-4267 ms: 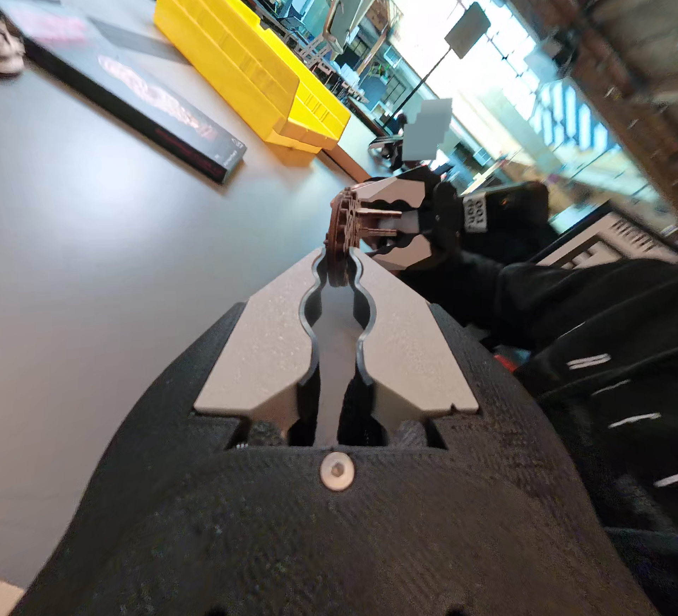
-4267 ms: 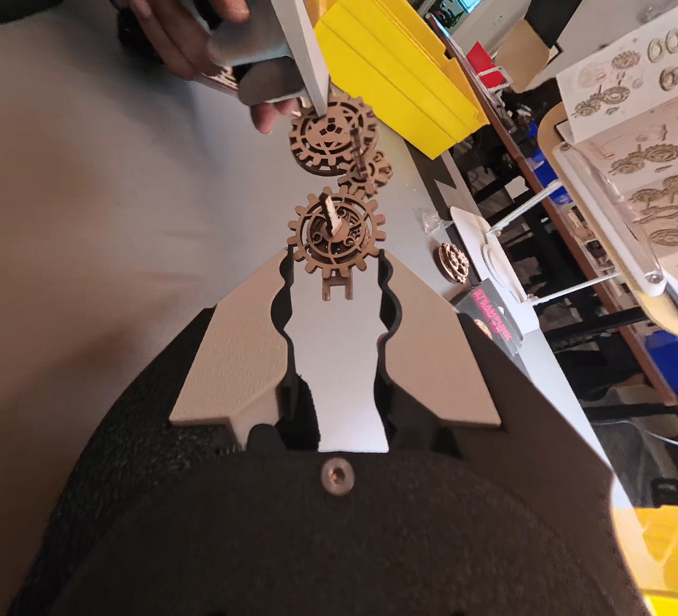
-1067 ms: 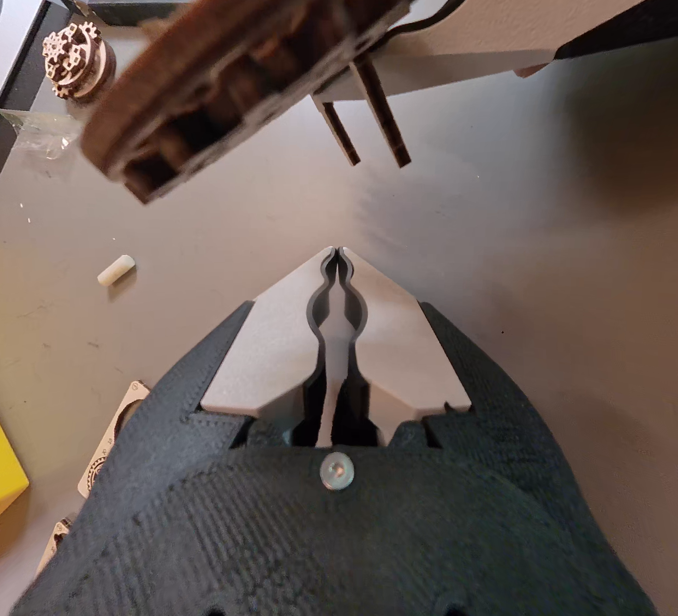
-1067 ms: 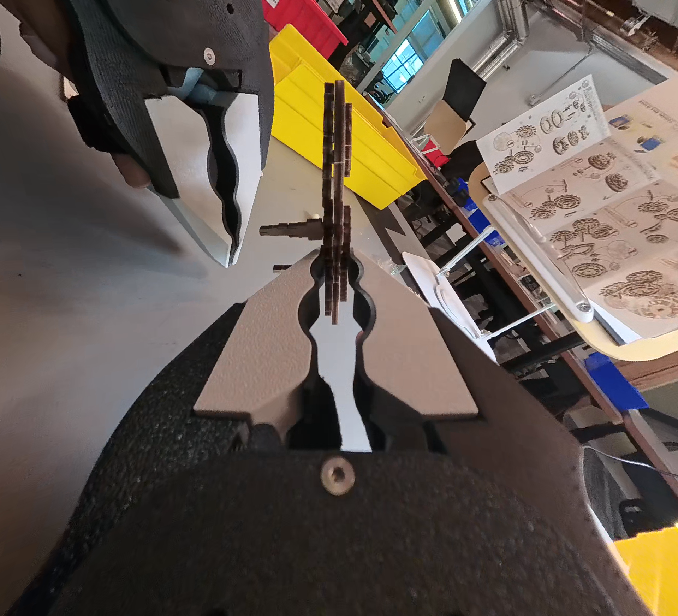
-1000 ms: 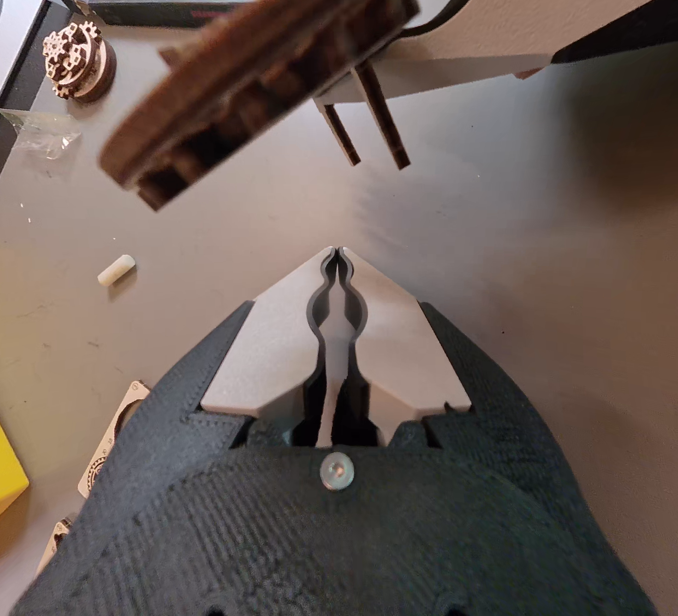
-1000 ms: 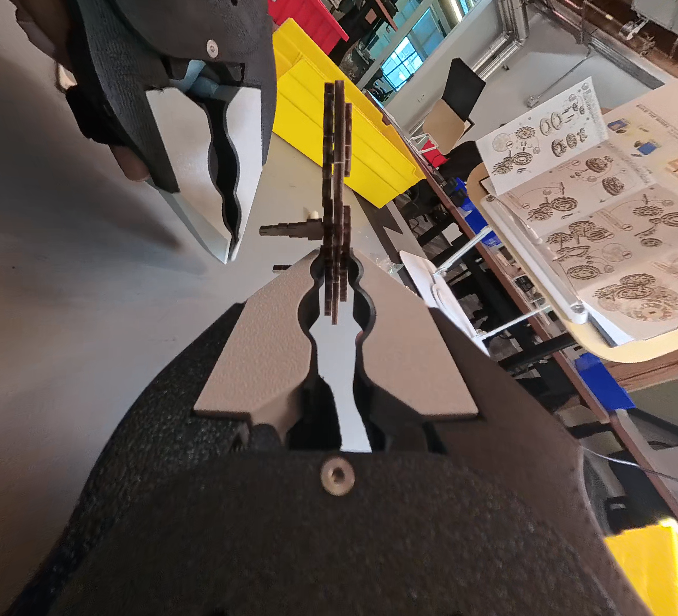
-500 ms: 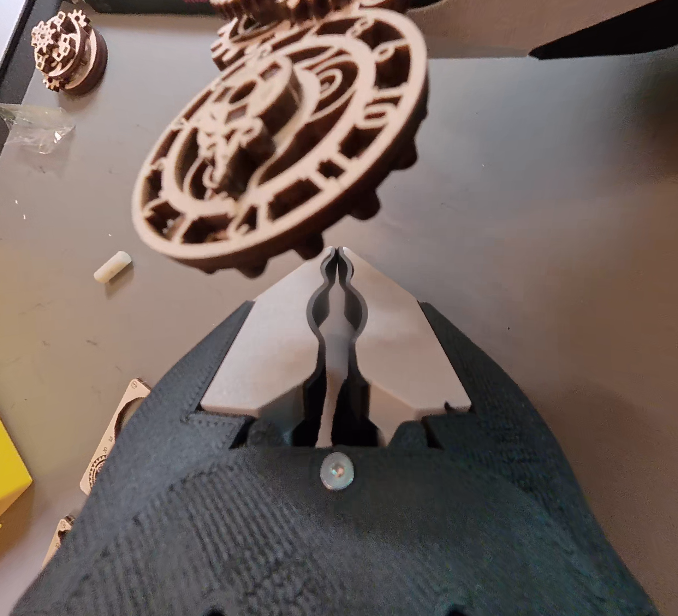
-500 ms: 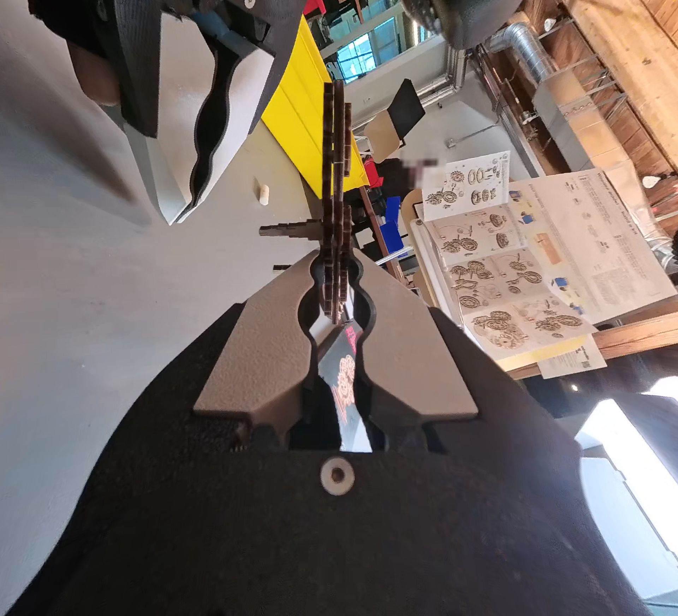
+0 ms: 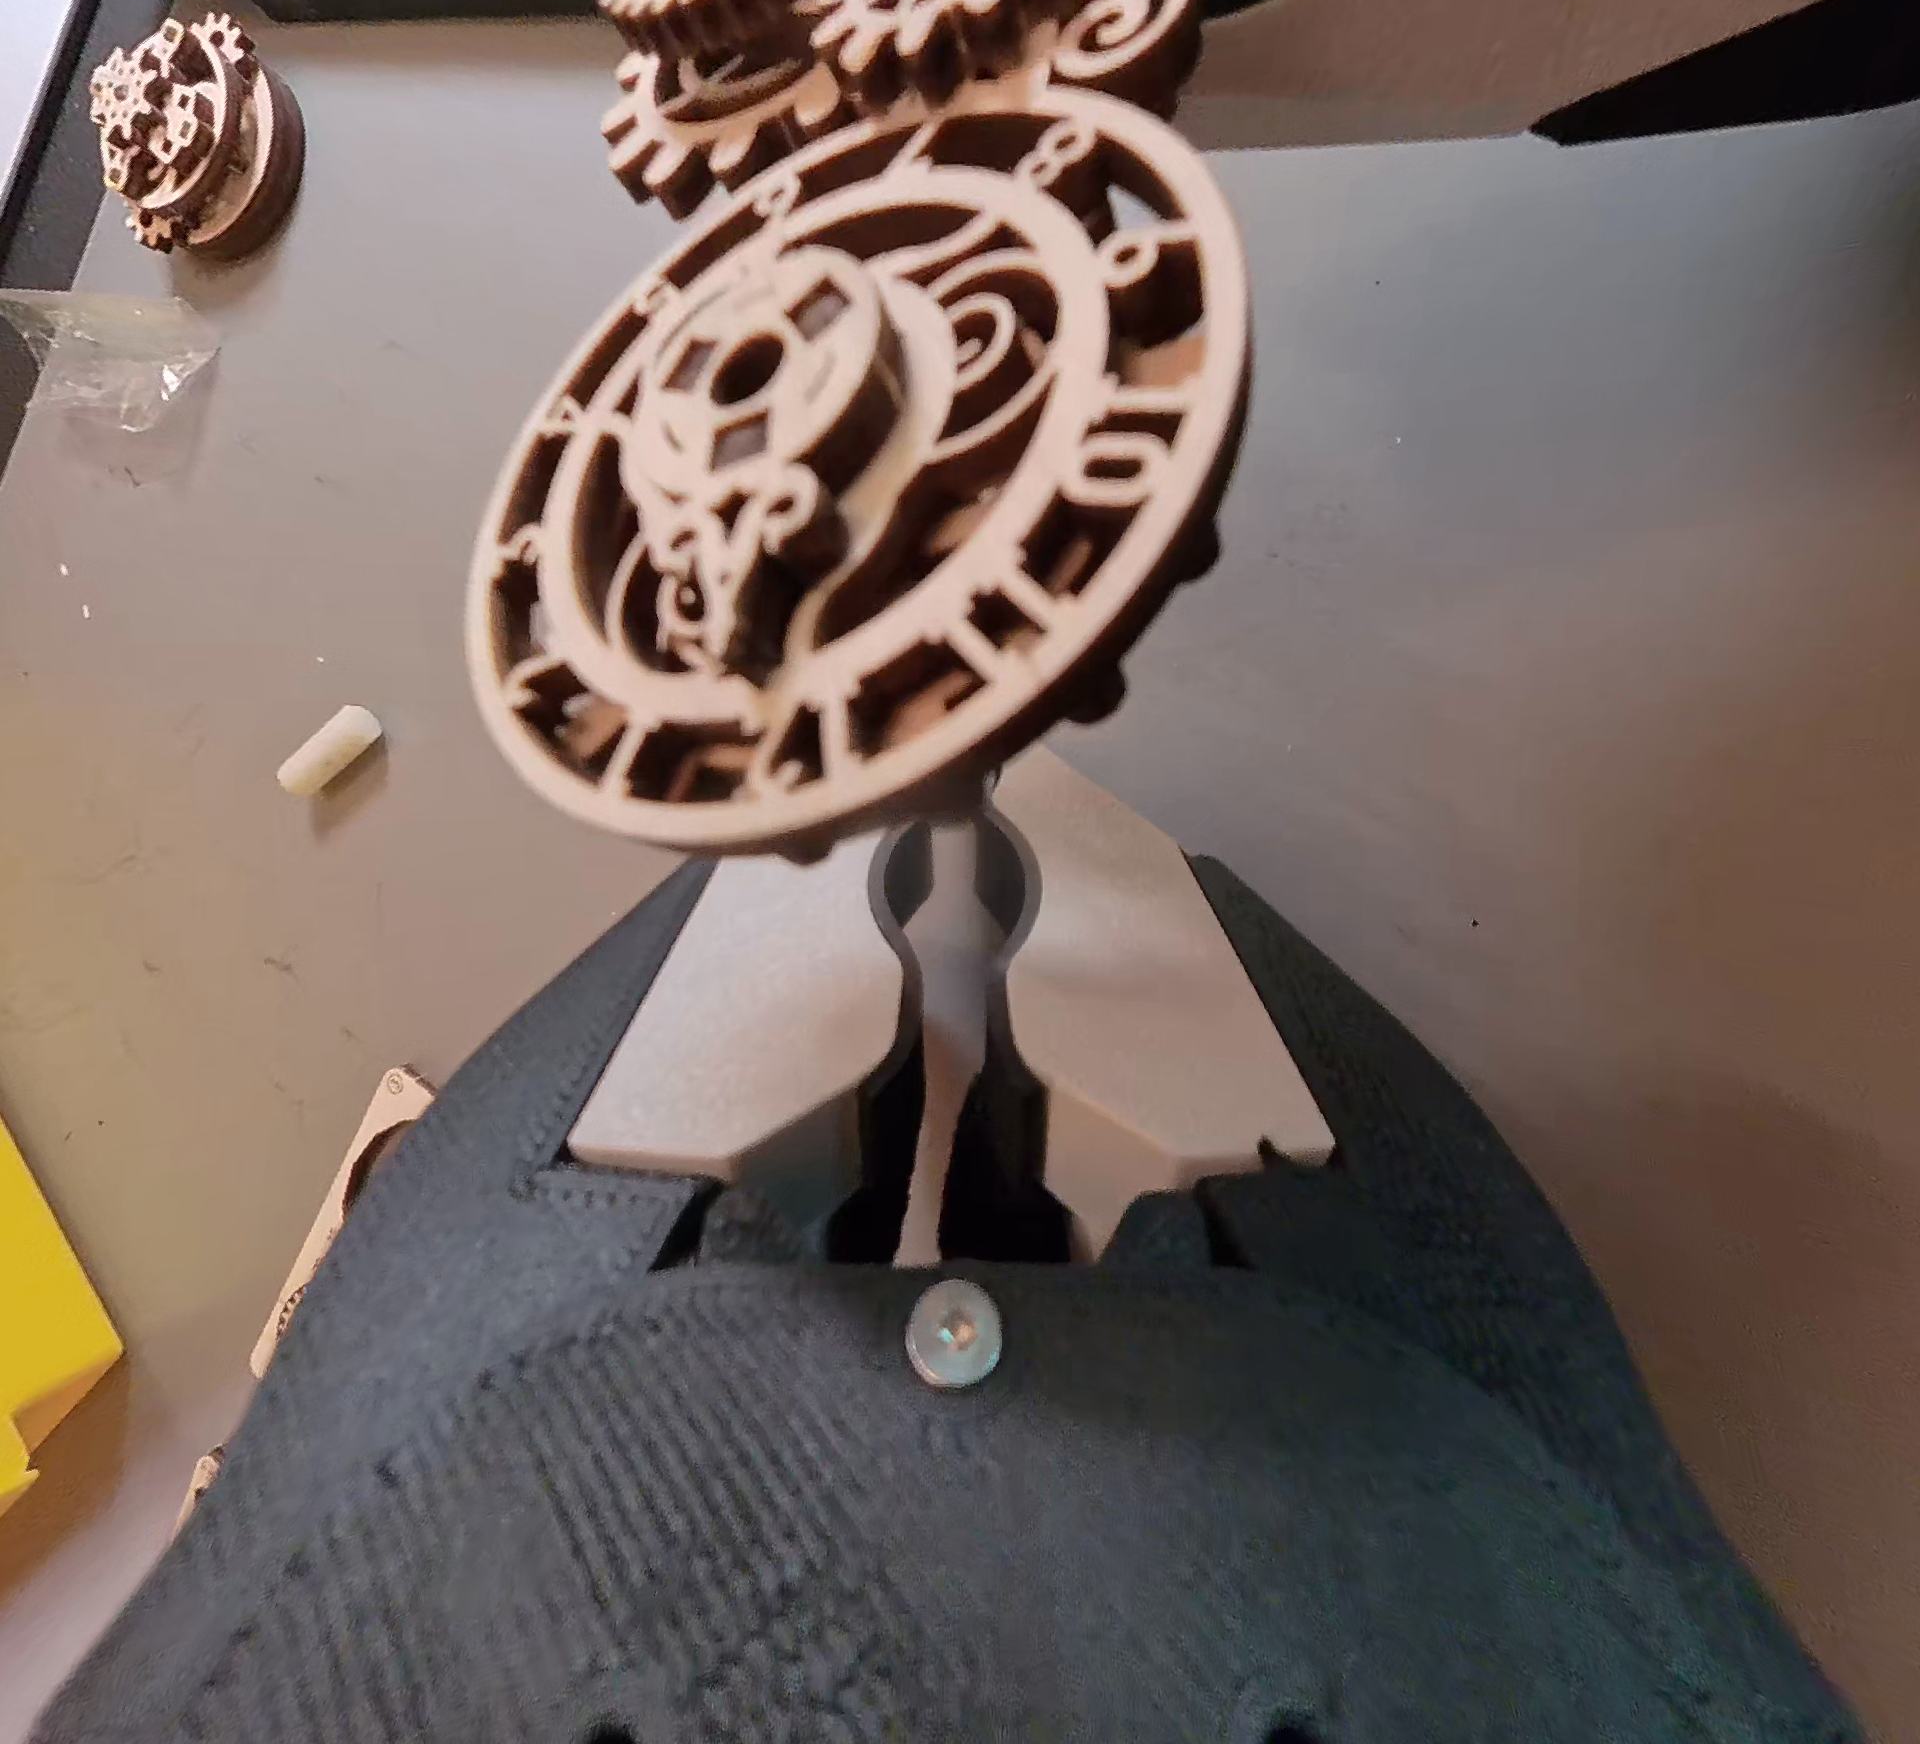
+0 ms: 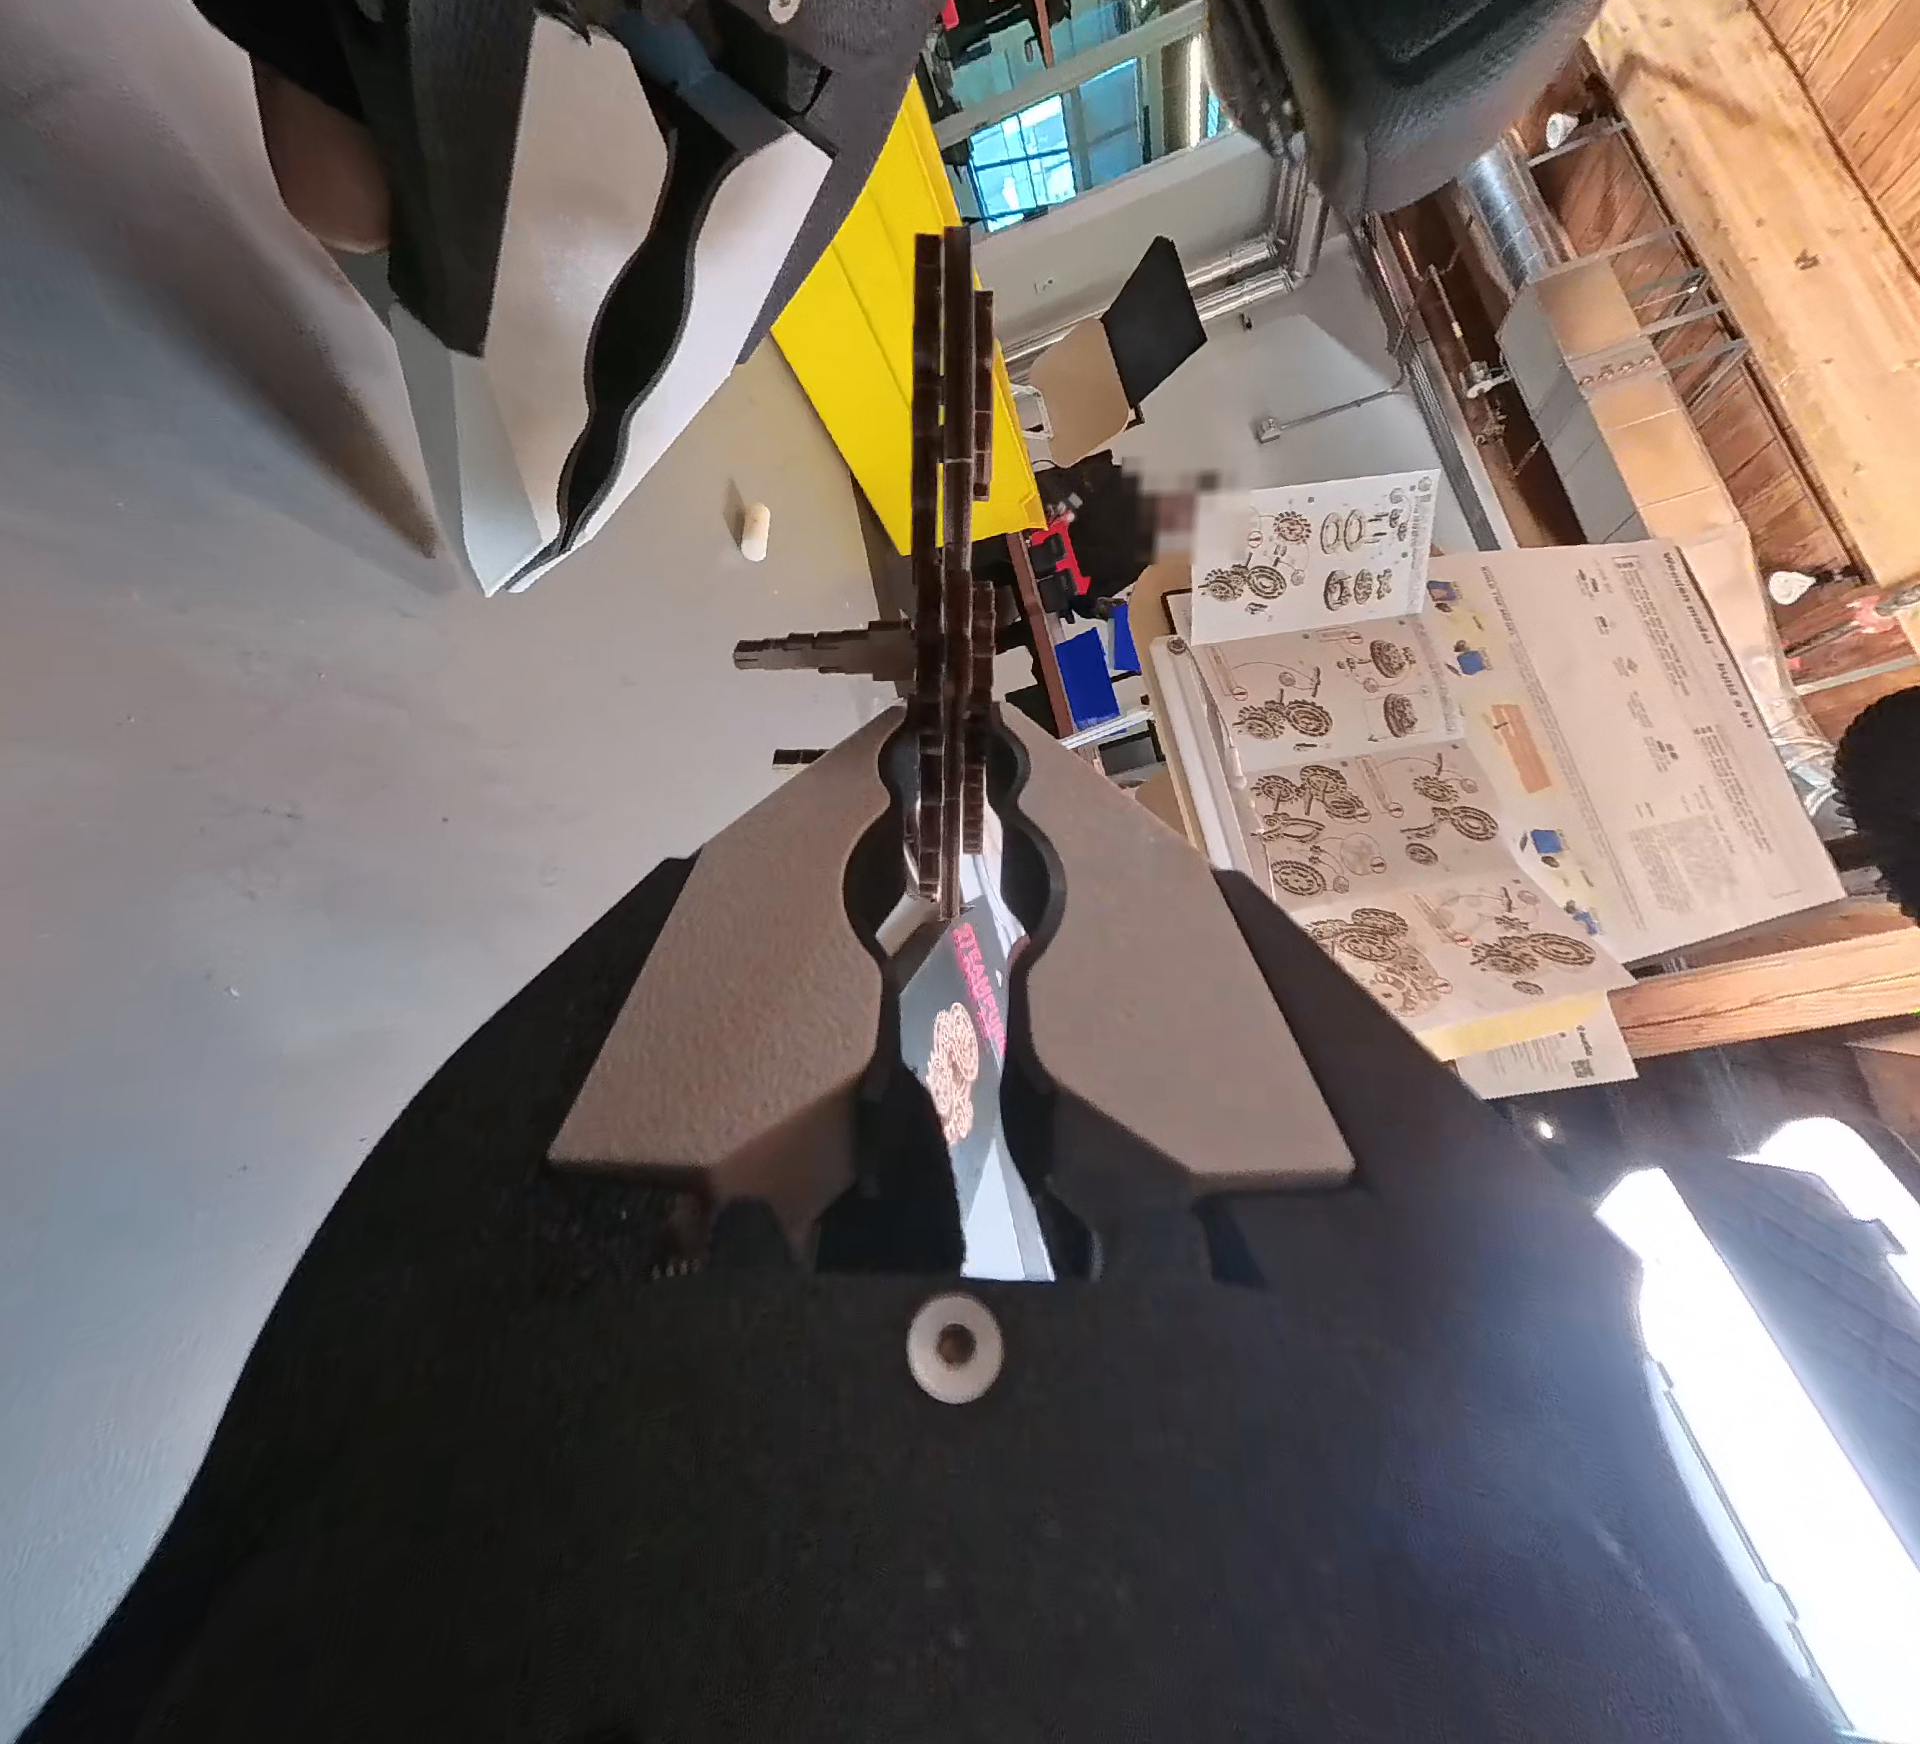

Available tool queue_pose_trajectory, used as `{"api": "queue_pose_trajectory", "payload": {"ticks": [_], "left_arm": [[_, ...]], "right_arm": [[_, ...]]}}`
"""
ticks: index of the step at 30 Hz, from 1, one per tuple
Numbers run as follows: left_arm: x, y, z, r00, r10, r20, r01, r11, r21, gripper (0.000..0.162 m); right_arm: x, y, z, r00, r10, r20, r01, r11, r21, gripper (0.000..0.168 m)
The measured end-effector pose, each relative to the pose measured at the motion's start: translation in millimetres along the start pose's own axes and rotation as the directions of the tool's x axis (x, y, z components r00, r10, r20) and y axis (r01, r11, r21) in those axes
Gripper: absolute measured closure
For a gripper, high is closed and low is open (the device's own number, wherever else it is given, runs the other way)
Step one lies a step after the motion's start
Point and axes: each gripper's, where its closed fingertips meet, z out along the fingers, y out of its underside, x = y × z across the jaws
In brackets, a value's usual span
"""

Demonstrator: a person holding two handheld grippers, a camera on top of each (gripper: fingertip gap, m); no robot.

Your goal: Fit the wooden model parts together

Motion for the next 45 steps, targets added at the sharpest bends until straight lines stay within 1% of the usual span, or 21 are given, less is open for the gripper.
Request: {"api": "queue_pose_trajectory", "payload": {"ticks": [17, 26, 30, 39, 45], "left_arm": [[-0.2, 2.1, 2.4, 1.0, 0.021, 0.01, -0.021, 1.0, -0.004, 0.162], [0.1, 0.1, 0.0, 0.999, 0.032, 0.027, -0.032, 0.999, -0.004, 0.162], [2.7, -2.8, -2.4, 0.999, 0.033, 0.028, -0.033, 0.999, 0.004, 0.162], [-2.3, 1.7, 2.6, 0.996, 0.064, 0.069, -0.063, 0.998, -0.02, 0.162], [-5.0, 3.0, 4.5, 0.996, 0.054, 0.077, -0.053, 0.998, -0.022, 0.162]], "right_arm": [[-5.0, 2.9, 0.4, 1.0, -0.013, 0.022, 0.014, 1.0, -0.013, 0.159], [-5.5, 11.1, 2.2, 0.999, -0.042, 0.02, 0.043, 0.998, -0.047, 0.158], [-4.9, 10.4, 1.9, 0.998, -0.059, 0.014, 0.06, 0.997, -0.053, 0.158], [-9.3, 10.5, 1.8, 0.998, -0.058, 0.031, 0.059, 0.997, -0.053, 0.159], [-10.6, 7.5, 2.0, 0.996, -0.088, 0.025, 0.09, 0.994, -0.057, 0.158]]}}
